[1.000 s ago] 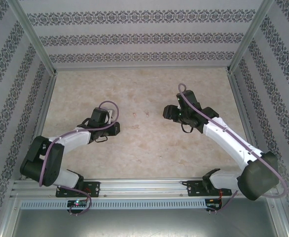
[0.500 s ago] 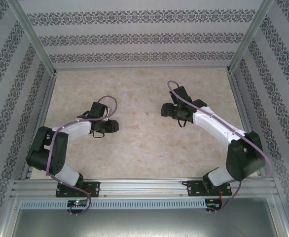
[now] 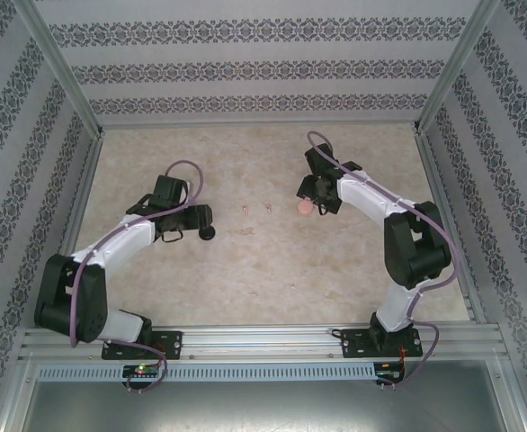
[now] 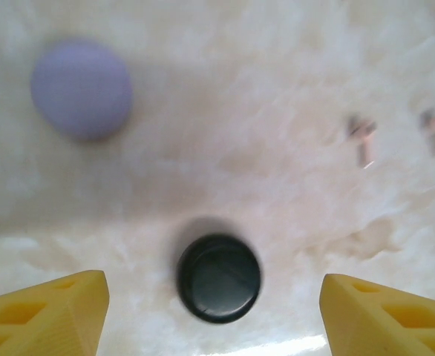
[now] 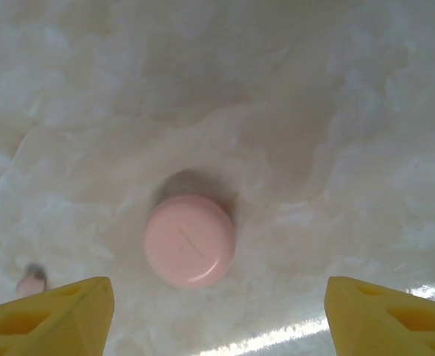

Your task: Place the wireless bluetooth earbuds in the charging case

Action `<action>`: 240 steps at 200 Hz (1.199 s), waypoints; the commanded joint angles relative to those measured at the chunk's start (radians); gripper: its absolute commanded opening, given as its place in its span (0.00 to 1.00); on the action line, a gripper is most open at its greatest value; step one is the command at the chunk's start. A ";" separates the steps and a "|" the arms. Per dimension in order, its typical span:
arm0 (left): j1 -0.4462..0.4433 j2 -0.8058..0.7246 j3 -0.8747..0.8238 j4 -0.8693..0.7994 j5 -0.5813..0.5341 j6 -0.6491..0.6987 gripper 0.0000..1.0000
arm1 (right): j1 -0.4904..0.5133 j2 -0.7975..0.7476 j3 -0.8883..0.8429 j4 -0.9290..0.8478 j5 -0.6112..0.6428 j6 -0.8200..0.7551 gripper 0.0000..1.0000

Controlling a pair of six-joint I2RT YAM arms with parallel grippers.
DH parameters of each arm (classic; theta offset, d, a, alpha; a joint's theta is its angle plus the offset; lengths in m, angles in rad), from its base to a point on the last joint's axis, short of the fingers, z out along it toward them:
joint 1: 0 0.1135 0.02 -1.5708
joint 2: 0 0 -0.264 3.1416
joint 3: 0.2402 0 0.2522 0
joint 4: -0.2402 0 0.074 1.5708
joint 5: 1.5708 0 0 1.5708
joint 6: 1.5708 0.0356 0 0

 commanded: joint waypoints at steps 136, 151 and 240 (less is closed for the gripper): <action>0.010 -0.030 0.218 0.142 0.086 -0.080 0.87 | 0.064 0.277 0.238 -0.148 0.004 0.432 0.72; 0.010 -0.025 0.218 0.155 0.091 -0.080 0.88 | 0.069 0.287 0.245 -0.168 0.021 0.437 0.72; 0.010 -0.022 0.208 0.189 0.097 -0.064 0.88 | 0.065 0.325 0.267 -0.176 0.012 0.340 0.65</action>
